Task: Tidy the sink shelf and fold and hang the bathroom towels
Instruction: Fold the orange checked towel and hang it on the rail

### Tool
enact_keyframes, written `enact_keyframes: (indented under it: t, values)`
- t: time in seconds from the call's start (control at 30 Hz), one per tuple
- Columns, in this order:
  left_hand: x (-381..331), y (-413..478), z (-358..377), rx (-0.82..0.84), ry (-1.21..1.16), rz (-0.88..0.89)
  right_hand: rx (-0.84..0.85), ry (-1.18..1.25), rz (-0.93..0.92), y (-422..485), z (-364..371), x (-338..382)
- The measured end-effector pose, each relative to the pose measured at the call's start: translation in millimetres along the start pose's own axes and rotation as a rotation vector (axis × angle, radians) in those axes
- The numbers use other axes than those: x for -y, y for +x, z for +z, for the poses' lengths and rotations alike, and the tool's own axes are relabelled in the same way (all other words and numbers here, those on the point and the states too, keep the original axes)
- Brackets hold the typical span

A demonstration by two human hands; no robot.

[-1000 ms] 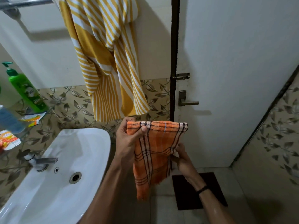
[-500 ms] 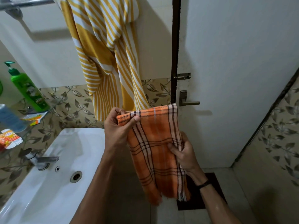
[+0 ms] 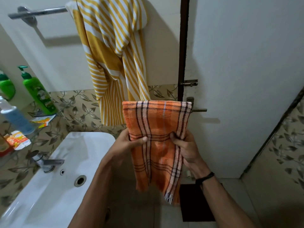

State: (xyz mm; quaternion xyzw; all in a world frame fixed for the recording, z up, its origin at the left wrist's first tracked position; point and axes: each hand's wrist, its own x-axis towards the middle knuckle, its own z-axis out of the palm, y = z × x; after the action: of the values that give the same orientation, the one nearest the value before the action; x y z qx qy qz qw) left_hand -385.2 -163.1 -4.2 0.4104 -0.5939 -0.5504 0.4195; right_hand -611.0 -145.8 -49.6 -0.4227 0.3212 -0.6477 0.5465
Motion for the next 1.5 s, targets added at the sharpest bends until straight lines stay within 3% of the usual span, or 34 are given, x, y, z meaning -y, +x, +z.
enact_keyframes:
  t: [0.13, 0.4, 0.57, 0.73, 0.8, 0.9, 0.93, 1.0, 1.13, 1.23, 1.3, 1.4, 1.43, 1.5]
  values:
    - [0, -5, 11, -0.172, 0.037, 0.082, 0.046, -0.108, -0.061, 8, 1, 19]
    - [0, -7, 33, -0.477, -0.048, 0.117, -0.017, -0.305, -0.147, 14, 19, 31]
    - [-1, -14, 33, -0.393, -0.277, 0.013, 0.047, -0.319, -0.105, 16, 14, 32]
    - [-7, -16, 44, -0.866, 0.098, 0.046, -0.087, -0.469, -0.162, 12, 23, 34]
    - [-4, -23, 57, -0.795, 0.217, 0.136, -0.161, -0.511, -0.185, 10, 30, 35]
    - [3, -29, 83, -0.335, 0.178, 0.084, -0.145, -0.554, -0.213, 8, 40, 39]
    - [3, -28, 89, -0.255, 0.102, 0.078, -0.092, -0.571, -0.225, 7, 43, 42]
    - [3, -24, 97, -0.238, -0.031, 0.135, 0.077, -0.522, -0.227, 4, 48, 52]
    - [-14, -27, 98, -0.396, -0.19, 0.246, 0.499, -0.487, -0.132, 7, 45, 78]
    - [-23, -25, 90, -0.49, -0.373, 0.222, 0.654, -0.376, -0.019, 18, 39, 86]
    - [-28, -24, 82, -0.554, -0.444, 0.201, 0.568, -0.332, -0.096, 23, 40, 81]
    - [-36, -24, 69, -0.593, -0.444, 0.201, 0.178, -0.43, -0.317, 31, 43, 62]
    - [-39, -25, 64, -0.582, -0.455, 0.208, 0.09, -0.462, -0.341, 34, 44, 55]
    - [-44, -27, 50, -0.527, -0.475, 0.245, 0.076, -0.473, -0.23, 38, 48, 50]
